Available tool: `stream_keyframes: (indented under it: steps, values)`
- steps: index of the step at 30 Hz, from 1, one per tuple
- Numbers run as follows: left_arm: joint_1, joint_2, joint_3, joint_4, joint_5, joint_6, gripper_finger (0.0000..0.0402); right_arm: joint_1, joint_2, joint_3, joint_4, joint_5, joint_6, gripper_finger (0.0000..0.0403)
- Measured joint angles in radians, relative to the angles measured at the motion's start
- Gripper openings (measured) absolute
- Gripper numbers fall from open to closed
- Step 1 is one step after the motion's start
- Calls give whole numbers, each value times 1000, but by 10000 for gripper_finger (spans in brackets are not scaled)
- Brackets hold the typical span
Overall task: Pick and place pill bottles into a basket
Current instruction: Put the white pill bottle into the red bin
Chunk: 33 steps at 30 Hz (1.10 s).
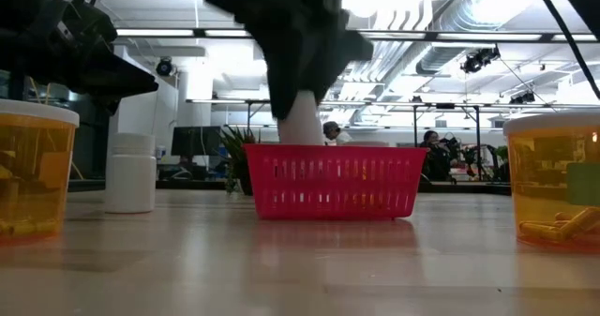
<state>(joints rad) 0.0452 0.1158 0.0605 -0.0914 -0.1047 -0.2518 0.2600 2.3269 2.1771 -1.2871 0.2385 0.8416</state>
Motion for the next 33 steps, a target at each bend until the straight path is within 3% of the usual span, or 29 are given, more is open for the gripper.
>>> stream_keyframes:
  steps: [33]
  values:
    - [0,0,0,41,0,23,115,50,26,0,-144,-13,163,154]
